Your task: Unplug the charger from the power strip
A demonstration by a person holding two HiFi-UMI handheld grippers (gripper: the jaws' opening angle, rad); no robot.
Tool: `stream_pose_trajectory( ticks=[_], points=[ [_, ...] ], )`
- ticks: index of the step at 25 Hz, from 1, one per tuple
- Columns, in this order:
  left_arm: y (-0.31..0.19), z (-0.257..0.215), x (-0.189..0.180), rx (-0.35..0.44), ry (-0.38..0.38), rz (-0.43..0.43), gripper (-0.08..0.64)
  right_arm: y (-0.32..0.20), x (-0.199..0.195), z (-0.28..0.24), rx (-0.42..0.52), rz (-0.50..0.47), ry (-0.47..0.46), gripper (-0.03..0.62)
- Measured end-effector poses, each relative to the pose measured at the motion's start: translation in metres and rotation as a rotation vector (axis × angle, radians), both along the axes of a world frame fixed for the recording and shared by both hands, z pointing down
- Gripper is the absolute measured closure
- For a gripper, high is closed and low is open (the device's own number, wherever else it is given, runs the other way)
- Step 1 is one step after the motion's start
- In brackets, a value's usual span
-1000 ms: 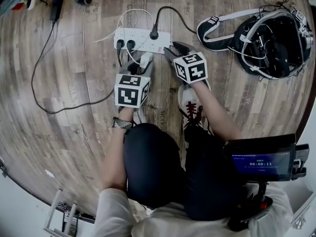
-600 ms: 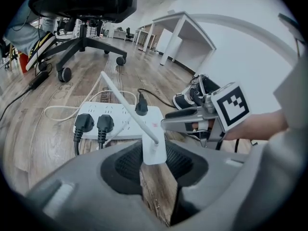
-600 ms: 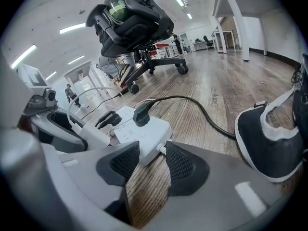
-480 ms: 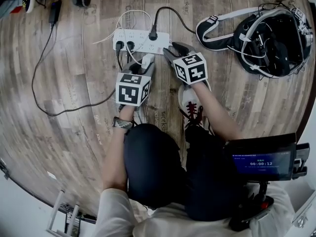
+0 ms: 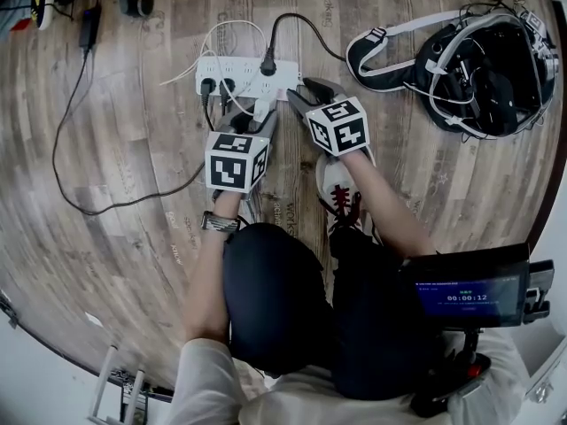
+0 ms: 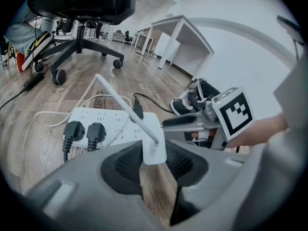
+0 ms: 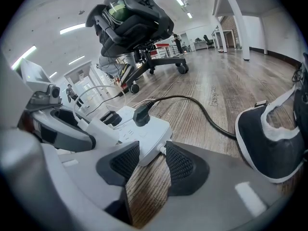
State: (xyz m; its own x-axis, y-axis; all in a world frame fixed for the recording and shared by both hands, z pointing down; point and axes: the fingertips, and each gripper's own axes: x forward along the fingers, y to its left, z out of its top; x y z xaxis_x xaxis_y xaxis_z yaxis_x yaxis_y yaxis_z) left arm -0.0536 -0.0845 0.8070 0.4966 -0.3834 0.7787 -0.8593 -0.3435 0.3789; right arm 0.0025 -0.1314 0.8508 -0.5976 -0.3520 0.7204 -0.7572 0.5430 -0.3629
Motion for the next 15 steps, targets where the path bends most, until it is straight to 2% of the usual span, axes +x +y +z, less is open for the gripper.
stream_pose_trajectory(
  ticks=[9, 15],
  points=[
    [0.0029, 0.0035, 0.0010, -0.031, 0.067, -0.016, 0.410, 0.0005, -0.0001, 0.0006, -0.002, 0.001, 0.003, 0.419],
    [0.0042, 0.0047, -0.0031, -0.019, 0.058, -0.025, 0.407, 0.0005, 0.0046, -0.0006, 0.008, 0.010, 0.011, 0.414]
  ],
)
